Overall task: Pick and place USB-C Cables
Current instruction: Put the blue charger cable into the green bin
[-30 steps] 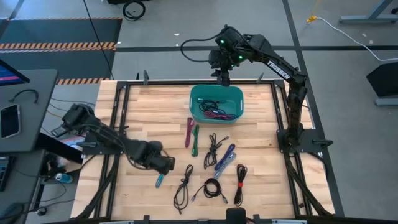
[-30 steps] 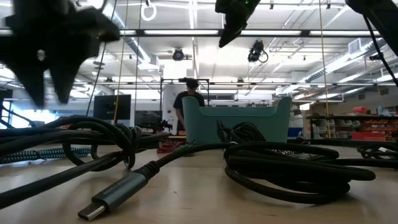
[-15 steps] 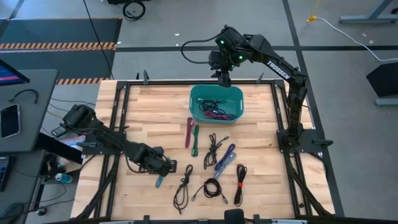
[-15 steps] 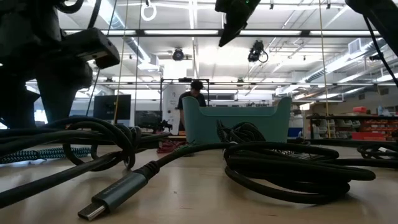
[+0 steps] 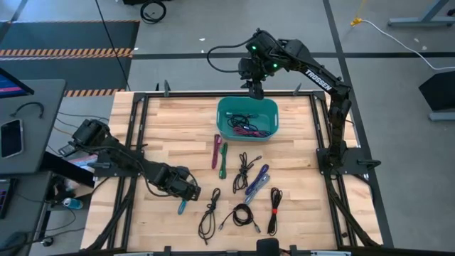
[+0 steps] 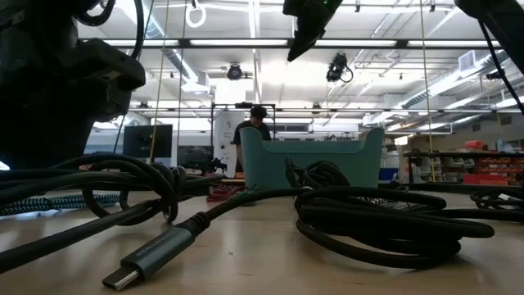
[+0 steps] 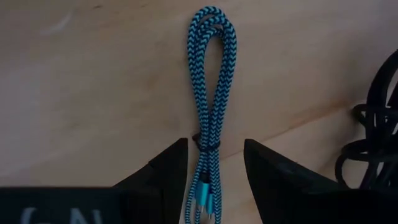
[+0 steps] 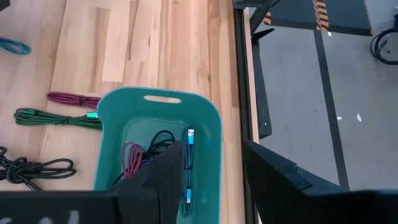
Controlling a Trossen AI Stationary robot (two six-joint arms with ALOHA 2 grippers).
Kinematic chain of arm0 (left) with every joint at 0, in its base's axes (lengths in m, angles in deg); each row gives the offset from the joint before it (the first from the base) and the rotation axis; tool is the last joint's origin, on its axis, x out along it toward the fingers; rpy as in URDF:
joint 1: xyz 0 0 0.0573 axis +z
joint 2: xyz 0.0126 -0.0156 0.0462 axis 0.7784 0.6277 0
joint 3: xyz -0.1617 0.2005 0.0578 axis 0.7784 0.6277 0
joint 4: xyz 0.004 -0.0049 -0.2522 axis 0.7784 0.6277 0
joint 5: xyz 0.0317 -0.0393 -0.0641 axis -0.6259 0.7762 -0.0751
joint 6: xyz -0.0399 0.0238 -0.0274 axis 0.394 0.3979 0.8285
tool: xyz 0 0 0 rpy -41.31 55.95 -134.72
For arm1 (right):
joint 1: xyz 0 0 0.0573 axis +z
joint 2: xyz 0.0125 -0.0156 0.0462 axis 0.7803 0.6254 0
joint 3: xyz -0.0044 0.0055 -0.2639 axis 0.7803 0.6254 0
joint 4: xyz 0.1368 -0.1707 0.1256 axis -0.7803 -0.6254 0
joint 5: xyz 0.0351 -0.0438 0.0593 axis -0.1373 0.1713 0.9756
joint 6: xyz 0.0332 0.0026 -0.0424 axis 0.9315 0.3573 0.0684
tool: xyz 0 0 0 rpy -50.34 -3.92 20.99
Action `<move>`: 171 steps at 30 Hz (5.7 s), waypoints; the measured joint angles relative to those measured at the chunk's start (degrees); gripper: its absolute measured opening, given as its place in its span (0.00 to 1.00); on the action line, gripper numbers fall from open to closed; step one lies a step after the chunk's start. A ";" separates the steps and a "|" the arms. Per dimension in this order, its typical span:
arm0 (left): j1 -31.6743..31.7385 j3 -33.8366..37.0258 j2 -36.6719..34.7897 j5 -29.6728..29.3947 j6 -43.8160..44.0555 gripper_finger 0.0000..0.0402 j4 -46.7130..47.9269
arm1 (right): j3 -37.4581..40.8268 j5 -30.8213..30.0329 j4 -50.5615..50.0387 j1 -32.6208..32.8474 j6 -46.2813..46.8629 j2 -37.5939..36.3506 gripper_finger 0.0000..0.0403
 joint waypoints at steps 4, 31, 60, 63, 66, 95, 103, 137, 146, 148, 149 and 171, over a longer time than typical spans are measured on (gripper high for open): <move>0.00 0.00 0.00 -0.02 -1.04 0.41 0.21 | 0.00 0.00 0.03 -0.01 0.00 0.00 0.43; 5.71 -1.96 3.20 -0.44 -17.42 0.05 4.03 | 0.00 -0.64 0.81 -0.06 3.50 0.00 0.43; 51.81 -52.46 6.60 -9.25 -107.77 0.04 21.02 | -0.07 -8.60 5.73 -19.88 15.59 -10.39 0.43; 51.72 -56.37 11.95 -7.25 -112.35 0.04 20.89 | -0.07 -6.39 5.58 -21.50 16.94 -11.64 0.43; 51.22 -61.32 18.44 -2.91 -116.57 0.04 20.52 | -0.07 -6.07 5.56 -22.12 17.69 -12.33 0.43; 54.63 -88.30 51.01 7.83 -127.97 0.04 31.34 | -0.07 1.44 5.40 -21.74 19.73 -12.41 0.42; 57.29 -88.30 51.34 10.28 -126.96 0.04 32.35 | -0.07 1.49 5.36 -21.74 19.55 -12.39 0.42; 56.85 -88.24 55.54 15.06 -128.04 0.04 30.97 | -0.04 2.95 5.12 -21.74 18.40 -12.35 0.42; 56.81 -88.24 55.54 14.21 -129.42 0.04 31.11 | -0.04 2.97 5.12 -21.74 18.18 -12.35 0.42; 56.76 -88.24 55.54 12.54 -129.86 0.04 31.85 | -0.04 2.97 5.12 -21.74 18.18 -12.37 0.42; 56.74 -88.26 55.54 12.11 -130.17 0.04 32.36 | -0.04 2.97 5.12 -21.74 18.18 -12.35 0.42; 54.60 -88.28 55.56 3.85 -133.09 0.06 35.04 | -0.04 3.00 5.11 -21.74 18.18 -12.35 0.42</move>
